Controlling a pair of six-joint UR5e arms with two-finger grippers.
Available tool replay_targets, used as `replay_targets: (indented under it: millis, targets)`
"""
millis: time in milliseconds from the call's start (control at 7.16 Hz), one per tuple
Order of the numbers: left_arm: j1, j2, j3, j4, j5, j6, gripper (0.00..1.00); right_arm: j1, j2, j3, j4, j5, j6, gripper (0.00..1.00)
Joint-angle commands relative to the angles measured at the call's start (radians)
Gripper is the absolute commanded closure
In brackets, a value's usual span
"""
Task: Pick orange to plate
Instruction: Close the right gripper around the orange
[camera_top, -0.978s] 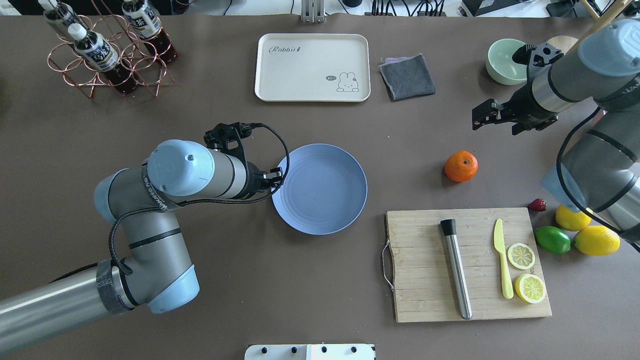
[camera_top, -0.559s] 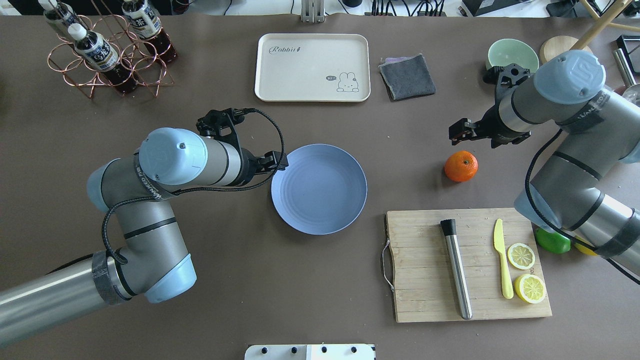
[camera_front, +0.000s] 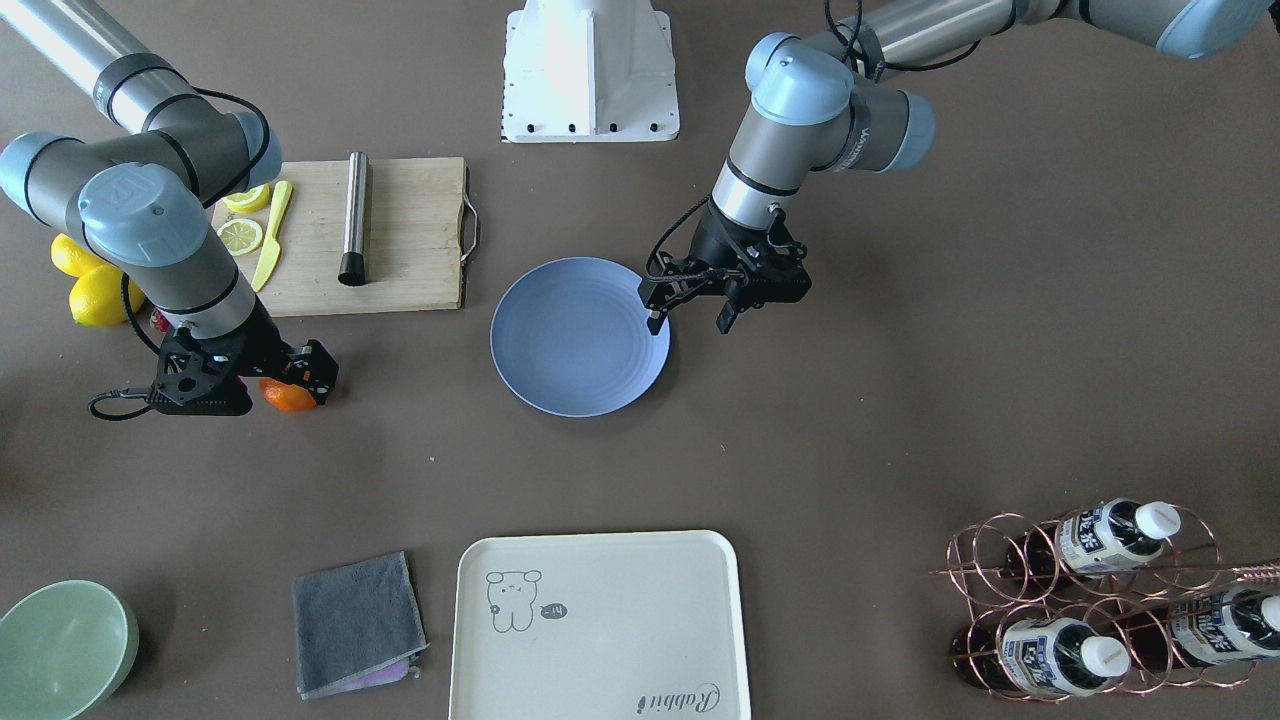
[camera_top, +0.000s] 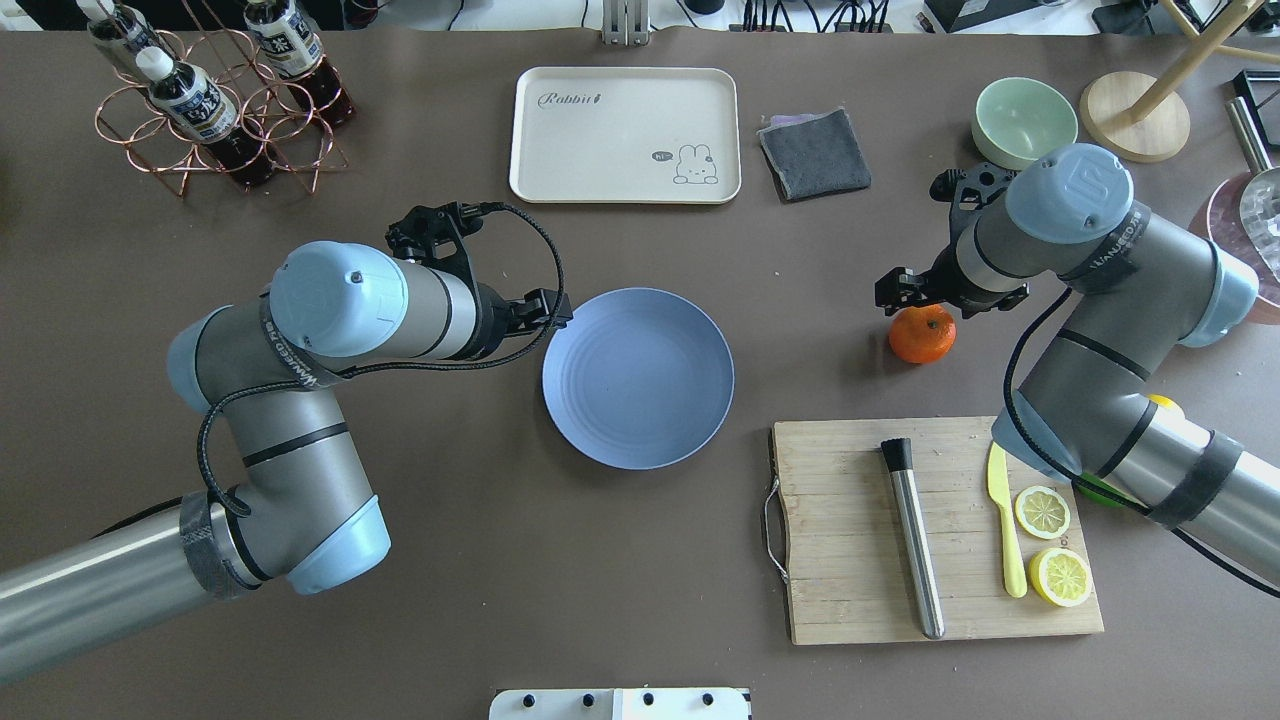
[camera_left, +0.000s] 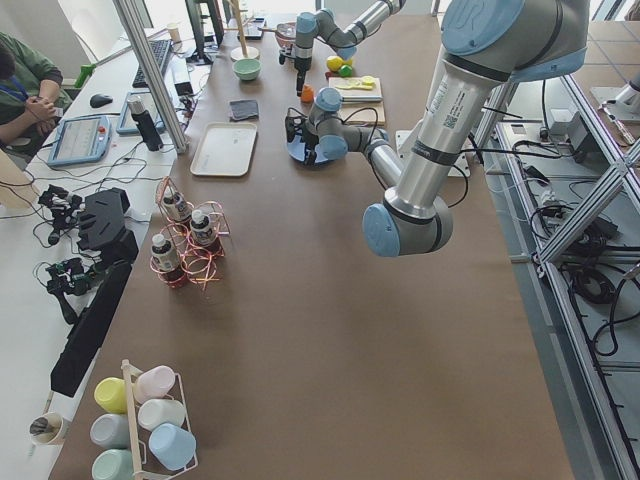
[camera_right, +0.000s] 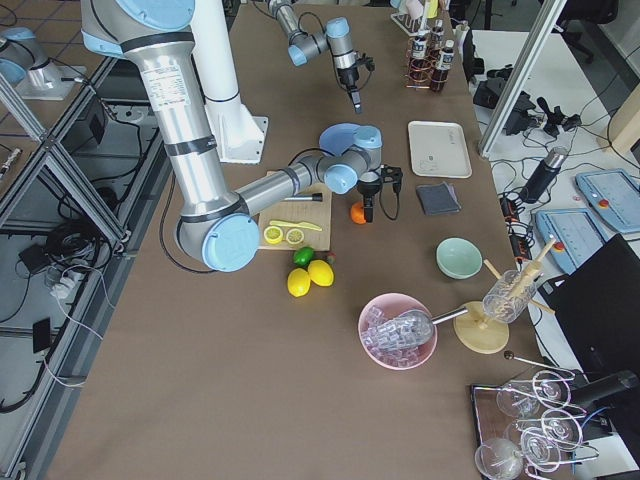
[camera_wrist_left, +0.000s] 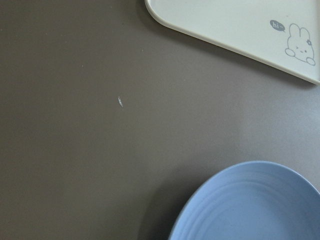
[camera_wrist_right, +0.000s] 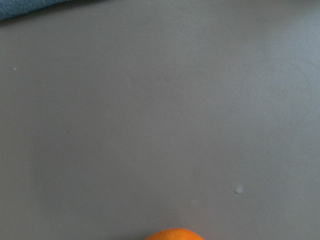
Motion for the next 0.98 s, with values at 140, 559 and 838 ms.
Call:
replay_targets:
  millis: [140,559,838]
  targets:
    - [-0.002,-0.001,-0.001,-0.002,0.000,0.000,0.02,-0.022,0.002,-0.011,-0.001,0.000,0.003,0.00]
    - [-0.002,-0.001,-0.001,-0.007,0.000,0.000,0.02,-0.026,0.009,-0.011,0.000,0.002,0.025,0.92]
    - [-0.005,-0.001,-0.003,-0.005,-0.002,0.000,0.02,0.004,0.061,0.001,-0.018,0.041,0.029,1.00]
